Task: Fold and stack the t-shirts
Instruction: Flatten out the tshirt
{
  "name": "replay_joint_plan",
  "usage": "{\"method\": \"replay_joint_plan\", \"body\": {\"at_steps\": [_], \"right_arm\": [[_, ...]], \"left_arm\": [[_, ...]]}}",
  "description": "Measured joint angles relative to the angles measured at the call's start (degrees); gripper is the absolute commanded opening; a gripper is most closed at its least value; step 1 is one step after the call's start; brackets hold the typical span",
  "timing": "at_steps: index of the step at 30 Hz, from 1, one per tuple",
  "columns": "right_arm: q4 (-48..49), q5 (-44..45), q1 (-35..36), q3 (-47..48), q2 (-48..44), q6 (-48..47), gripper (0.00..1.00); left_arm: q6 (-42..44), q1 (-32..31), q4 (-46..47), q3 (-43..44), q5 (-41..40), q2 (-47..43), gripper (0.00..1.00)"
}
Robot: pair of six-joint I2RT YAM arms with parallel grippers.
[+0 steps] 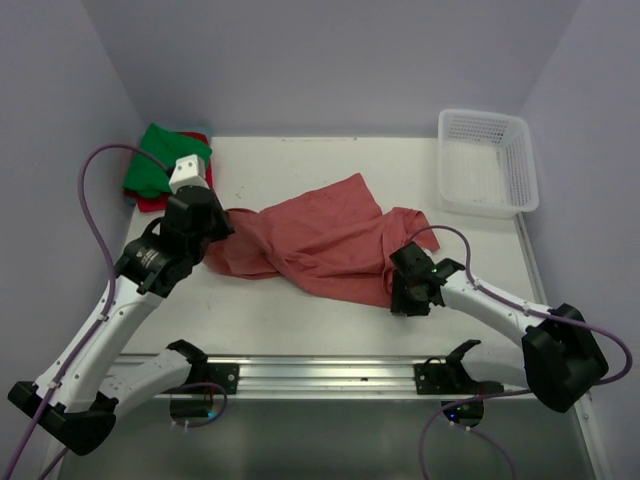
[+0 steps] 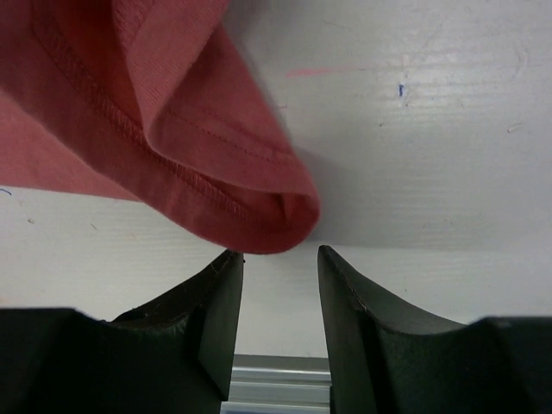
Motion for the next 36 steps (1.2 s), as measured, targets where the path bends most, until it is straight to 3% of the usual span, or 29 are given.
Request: {"method": "replay_joint_plan", "body": {"at_steps": [13, 19, 27, 31, 36], "right_arm": [[4.2, 0.9, 0.1, 0.9, 5.2, -0.2, 0.45], [2.2, 8.8, 0.2, 4.2, 5.4, 0.0, 0.51], [2.5, 13.8, 0.2, 5.8, 7.0, 0.0, 0.51], [3.6, 13.6, 0.2, 5.8, 10.4, 0.0, 0.44], [4.8, 12.6, 0.2, 5.5, 11.2, 0.2, 0.27]], "left_arm": [[-0.6, 0.0, 0.0, -1.3, 0.0, -2.3, 0.0], [-1.1, 0.0, 0.0, -2.8, 0.6, -2.3, 0.0], [-1.6, 0.0, 0.0, -2.9, 2.1, -1.9, 0.0], [-1.6, 0.0, 0.0, -2.9, 2.2, -1.9, 0.0], [-1.6, 0.0, 0.0, -2.9, 2.2, -2.0, 0.0]]}}
